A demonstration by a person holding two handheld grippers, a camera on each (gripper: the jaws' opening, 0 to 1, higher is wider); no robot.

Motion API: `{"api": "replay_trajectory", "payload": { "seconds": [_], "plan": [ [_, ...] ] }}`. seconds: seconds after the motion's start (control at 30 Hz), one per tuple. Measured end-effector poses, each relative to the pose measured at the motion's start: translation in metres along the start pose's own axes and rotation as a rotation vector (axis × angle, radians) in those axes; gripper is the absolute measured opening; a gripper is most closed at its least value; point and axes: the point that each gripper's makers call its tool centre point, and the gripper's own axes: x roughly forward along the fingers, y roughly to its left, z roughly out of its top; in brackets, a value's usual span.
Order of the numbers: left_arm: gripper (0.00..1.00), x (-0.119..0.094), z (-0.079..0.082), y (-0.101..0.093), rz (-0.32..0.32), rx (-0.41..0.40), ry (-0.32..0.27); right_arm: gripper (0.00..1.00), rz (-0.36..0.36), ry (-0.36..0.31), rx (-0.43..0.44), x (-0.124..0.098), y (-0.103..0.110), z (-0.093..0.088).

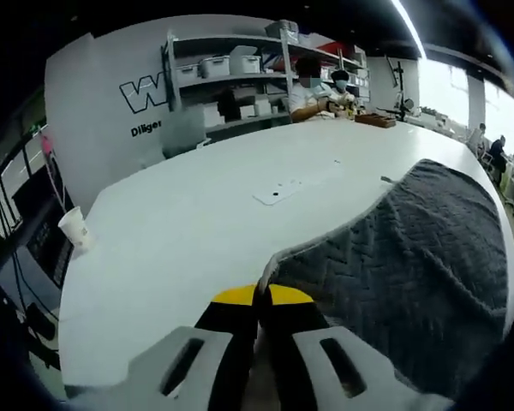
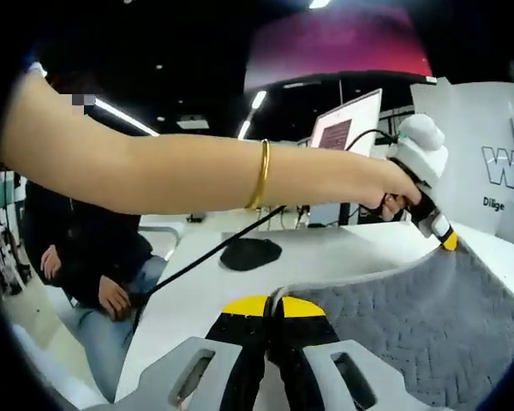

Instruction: Open the folded towel by lifting each exposed corner and separating the folded layers until the towel lies flat within the target outline without major curled edges

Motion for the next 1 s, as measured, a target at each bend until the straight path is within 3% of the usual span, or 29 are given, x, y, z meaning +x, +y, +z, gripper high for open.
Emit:
{"api": "replay_trajectory", "payload": {
  "seconds": [0.33, 0.47, 0.57, 0.73, 0.83, 0.93, 1.0],
  "plan": [
    [0.02, 0.007, -0.017, 0.002, -0.009, -0.031, 0.024, 0.00, 0.034, 0.039, 0.018, 0.006, 0.004, -0.018],
    [0.03, 0.003, -0.008, 0.000, -0.034, -0.105, -0.025, 0.07, 0.047, 0.039, 0.000, 0.007, 0.008, -0.018],
    [0.05, -0.005, -0.005, 0.001, -0.029, -0.106, -0.031, 0.09, 0.043, 0.036, -0.011, 0.007, 0.009, -0.017],
    [0.05, -0.015, -0.001, 0.004, -0.029, -0.093, -0.052, 0.09, 0.049, 0.028, -0.002, 0.003, 0.010, -0.016],
    [0.04, -0.020, 0.000, 0.003, -0.042, -0.114, -0.065, 0.08, 0.038, 0.014, -0.010, -0.002, 0.010, -0.012],
    [0.02, -0.026, 0.005, -0.001, -0.093, -0.168, -0.102, 0.09, 0.029, -0.001, -0.013, -0.006, 0.008, -0.008],
    [0.01, -0.028, 0.009, 0.001, -0.087, -0.153, -0.121, 0.07, 0.020, -0.010, -0.011, -0.006, 0.005, -0.006]
  ]
}}
